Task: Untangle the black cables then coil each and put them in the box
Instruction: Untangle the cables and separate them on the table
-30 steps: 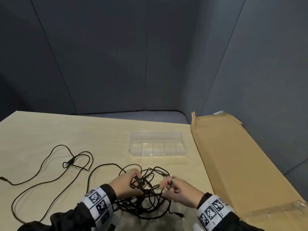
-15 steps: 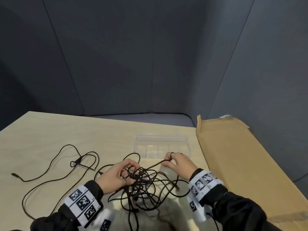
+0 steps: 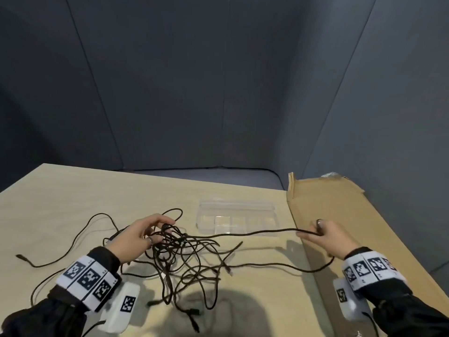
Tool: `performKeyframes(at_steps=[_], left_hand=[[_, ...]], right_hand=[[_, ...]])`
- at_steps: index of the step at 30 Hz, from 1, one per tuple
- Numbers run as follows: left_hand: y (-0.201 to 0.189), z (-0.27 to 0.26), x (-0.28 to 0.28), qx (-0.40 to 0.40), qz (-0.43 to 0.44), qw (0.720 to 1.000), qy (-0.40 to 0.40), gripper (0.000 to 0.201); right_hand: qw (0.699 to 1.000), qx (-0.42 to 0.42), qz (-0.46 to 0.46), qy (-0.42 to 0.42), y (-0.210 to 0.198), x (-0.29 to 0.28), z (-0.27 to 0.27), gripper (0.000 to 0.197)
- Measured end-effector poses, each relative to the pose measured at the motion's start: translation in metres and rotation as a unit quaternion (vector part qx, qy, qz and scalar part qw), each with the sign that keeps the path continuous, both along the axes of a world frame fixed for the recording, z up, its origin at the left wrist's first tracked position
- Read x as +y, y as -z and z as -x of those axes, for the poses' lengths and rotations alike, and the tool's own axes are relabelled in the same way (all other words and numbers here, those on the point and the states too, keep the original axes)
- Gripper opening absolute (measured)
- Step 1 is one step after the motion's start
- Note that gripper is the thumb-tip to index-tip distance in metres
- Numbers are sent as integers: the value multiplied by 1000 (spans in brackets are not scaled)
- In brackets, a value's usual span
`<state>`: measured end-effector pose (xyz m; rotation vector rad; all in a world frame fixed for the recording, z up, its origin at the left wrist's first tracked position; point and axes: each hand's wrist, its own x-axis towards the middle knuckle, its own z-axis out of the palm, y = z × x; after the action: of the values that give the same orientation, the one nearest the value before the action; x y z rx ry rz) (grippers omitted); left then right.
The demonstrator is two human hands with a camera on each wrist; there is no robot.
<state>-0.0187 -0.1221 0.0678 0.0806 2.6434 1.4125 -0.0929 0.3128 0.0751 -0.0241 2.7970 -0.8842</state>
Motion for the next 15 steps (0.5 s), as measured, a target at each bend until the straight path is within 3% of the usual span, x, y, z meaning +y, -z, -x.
performKeyframes(at_steps=[5, 9, 11, 15], left_hand=[[4, 0, -9, 13, -27, 998, -52, 59], [8, 2, -14, 27, -35, 994, -102, 61], [8, 2, -13, 29, -47, 992, -111, 60], [4, 0, -3, 31, -73, 993, -89, 57]], right_hand=[[988, 113, -3, 108, 3, 27, -9, 36], [964, 166, -63, 197, -8, 39, -11, 34], [971, 135, -99, 171, -11, 41, -9, 32], [988, -86, -130, 12, -2, 21, -14, 27]])
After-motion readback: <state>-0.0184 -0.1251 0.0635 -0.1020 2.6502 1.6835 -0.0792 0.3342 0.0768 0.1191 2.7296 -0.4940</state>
